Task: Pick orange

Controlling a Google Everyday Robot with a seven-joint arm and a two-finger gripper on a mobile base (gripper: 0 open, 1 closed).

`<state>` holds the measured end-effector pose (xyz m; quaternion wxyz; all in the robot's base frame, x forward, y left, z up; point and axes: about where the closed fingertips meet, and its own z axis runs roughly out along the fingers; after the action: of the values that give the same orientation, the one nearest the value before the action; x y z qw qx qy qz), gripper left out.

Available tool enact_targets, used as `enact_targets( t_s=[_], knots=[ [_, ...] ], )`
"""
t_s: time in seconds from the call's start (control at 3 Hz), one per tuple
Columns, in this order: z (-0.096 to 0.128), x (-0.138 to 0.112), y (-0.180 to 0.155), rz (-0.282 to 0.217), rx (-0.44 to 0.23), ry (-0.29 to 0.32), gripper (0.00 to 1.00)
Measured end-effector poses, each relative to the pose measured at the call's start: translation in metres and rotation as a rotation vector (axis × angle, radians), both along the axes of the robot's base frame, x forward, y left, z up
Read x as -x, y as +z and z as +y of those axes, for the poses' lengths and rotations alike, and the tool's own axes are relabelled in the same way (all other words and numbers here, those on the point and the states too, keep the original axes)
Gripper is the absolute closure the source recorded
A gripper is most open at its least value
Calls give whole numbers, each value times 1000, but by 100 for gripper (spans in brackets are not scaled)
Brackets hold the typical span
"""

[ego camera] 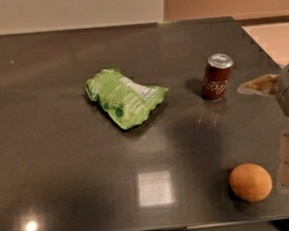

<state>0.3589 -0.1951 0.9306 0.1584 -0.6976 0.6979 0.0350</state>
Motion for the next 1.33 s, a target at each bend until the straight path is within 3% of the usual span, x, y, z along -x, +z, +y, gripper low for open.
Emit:
enact_targets(
  t_s=[0.67, 1.33],
  knots=[
    [1, 29, -46, 53, 10, 84, 0],
    [0, 45, -73, 96, 7, 115, 0]
  ],
)
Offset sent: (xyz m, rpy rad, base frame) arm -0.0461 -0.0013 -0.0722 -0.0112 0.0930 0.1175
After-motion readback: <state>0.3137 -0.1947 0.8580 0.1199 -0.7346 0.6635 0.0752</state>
